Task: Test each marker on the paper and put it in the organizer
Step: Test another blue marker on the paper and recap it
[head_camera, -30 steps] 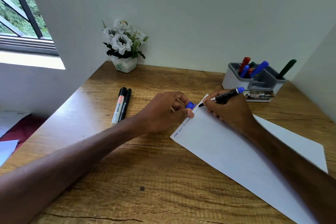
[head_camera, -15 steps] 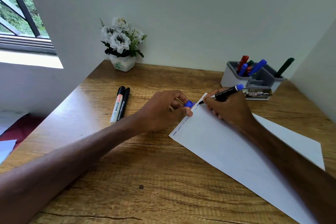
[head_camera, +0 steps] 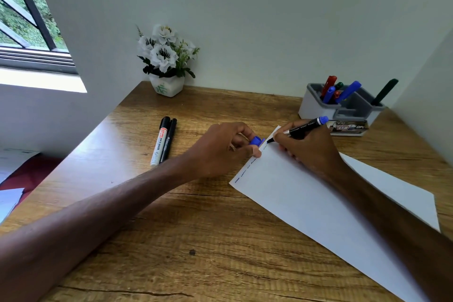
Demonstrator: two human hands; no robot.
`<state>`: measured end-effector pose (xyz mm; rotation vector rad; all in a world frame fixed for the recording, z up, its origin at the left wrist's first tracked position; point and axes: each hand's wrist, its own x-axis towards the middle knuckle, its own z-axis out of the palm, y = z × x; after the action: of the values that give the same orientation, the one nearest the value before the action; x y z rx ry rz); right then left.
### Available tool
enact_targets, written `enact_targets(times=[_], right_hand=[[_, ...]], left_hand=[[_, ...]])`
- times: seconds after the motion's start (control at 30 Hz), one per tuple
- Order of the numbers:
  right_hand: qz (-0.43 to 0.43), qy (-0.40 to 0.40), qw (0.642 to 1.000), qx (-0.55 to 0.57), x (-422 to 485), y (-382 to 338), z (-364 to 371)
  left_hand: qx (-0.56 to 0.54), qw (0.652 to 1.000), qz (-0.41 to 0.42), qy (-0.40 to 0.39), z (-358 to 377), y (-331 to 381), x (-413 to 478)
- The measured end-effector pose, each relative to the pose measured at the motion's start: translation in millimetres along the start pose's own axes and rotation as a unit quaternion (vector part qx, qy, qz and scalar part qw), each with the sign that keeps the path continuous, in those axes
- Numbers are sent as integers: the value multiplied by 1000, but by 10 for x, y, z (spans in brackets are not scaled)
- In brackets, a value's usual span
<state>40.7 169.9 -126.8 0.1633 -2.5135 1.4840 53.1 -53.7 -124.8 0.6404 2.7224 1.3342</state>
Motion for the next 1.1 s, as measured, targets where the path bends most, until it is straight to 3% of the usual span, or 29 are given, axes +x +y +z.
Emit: enact_targets(times=[0.57, 0.73, 1.1], right_hand=[[-3, 20, 1000, 6, 23, 28, -6], [53, 102, 975, 188, 21, -9, -120], [-4, -86, 947, 310, -47, -139, -230]], left_hand=[[2, 1000, 2, 0, -9, 3, 8], [4, 1000, -1, -9, -11, 17, 9], [-12, 992, 27, 126, -74, -56, 14]])
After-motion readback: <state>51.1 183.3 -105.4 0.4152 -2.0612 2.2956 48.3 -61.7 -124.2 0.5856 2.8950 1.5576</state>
